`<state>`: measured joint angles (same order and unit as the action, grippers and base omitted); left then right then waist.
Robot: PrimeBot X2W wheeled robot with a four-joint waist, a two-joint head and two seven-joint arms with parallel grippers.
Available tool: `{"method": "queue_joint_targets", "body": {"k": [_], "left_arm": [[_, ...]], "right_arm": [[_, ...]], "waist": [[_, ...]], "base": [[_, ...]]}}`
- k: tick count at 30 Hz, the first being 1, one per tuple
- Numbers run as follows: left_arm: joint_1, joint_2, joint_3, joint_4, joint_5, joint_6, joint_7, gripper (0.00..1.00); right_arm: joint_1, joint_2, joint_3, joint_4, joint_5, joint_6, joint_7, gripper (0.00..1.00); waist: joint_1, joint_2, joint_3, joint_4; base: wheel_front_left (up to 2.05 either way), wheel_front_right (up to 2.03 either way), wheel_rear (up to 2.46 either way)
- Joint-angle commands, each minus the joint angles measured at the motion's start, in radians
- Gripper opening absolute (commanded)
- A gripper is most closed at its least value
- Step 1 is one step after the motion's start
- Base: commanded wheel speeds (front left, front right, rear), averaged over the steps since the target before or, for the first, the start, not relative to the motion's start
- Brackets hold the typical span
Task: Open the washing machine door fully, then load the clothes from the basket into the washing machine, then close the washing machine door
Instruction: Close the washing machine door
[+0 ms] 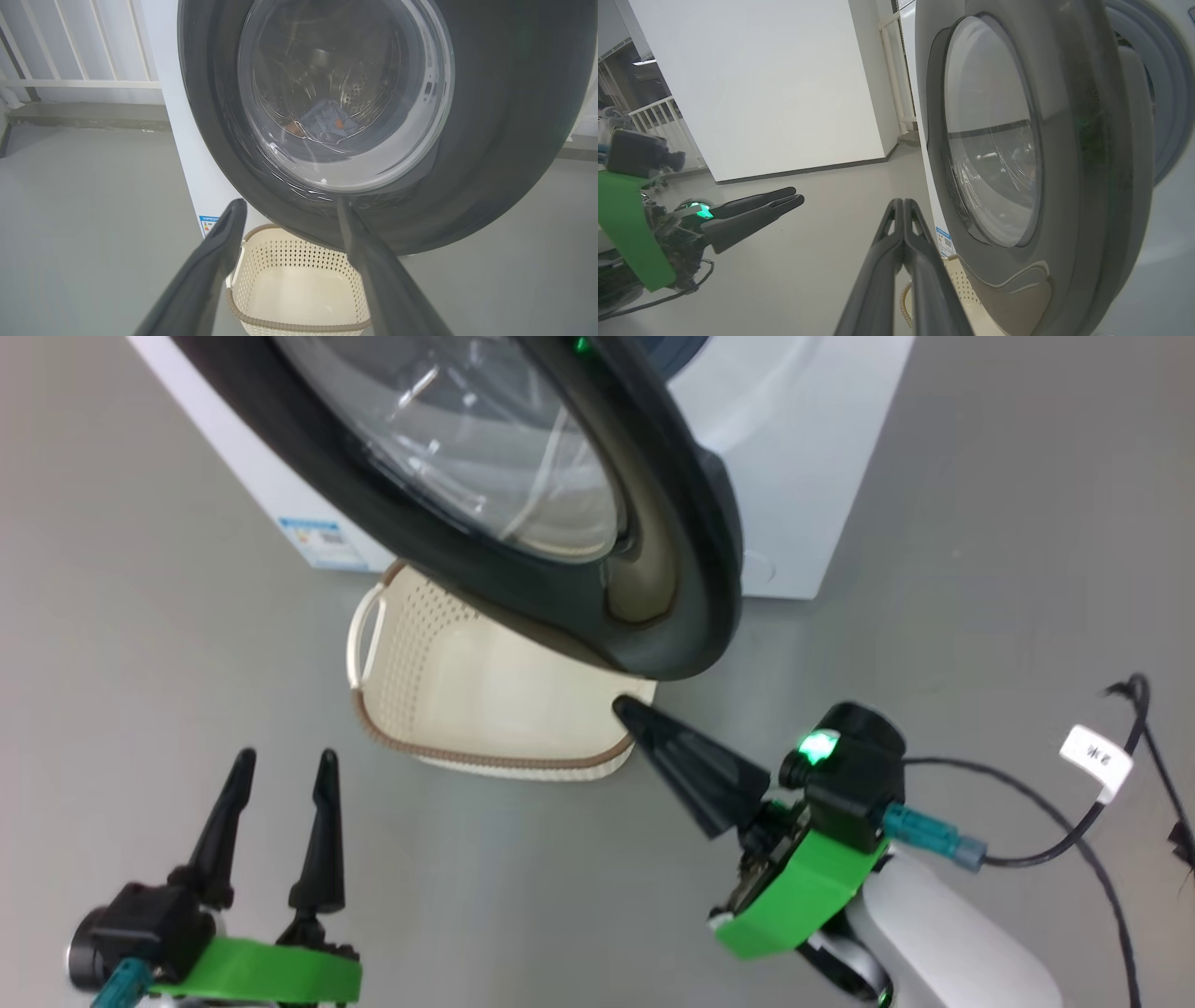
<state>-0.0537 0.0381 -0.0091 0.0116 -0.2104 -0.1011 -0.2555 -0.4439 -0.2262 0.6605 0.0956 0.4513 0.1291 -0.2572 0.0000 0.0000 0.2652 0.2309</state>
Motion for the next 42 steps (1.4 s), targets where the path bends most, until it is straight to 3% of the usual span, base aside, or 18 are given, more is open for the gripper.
{"method": "queue_joint_targets", "body": {"k": [1,20,30,42], "left_arm": [[-0.038,0.012,0.024,-0.023,-0.013,0.008,-0.006,1.0],[-0.125,0.012,-0.022,-0.022,-0.051,0.008,-0.006,1.0],[-0.171,0.012,-0.062,-0.027,-0.067,0.018,-0.006,1.0],[-0.247,0.012,-0.1,-0.027,-0.088,0.017,-0.006,1.0]], "right_arm": [[-0.017,0.011,-0.001,-0.017,-0.012,0.002,-0.005,0.0],[-0.151,0.032,-0.183,0.032,-0.074,0.002,-0.005,0.0],[-0.283,0.043,-0.288,0.057,-0.111,0.002,-0.005,0.0],[-0.507,0.026,-0.362,0.171,-0.152,0.002,-0.005,0.0]], "waist": [[0.0,0.0,0.043,0.034],[0.0,0.0,0.172,0.07],[0.0,0.0,0.244,0.07],[0.0,0.0,0.337,0.092]], "base": [[0.0,0.0,0.0],[0.0,0.0,0.0],[0.0,0.0,0.0],[0.0,0.0,0.0]]}}
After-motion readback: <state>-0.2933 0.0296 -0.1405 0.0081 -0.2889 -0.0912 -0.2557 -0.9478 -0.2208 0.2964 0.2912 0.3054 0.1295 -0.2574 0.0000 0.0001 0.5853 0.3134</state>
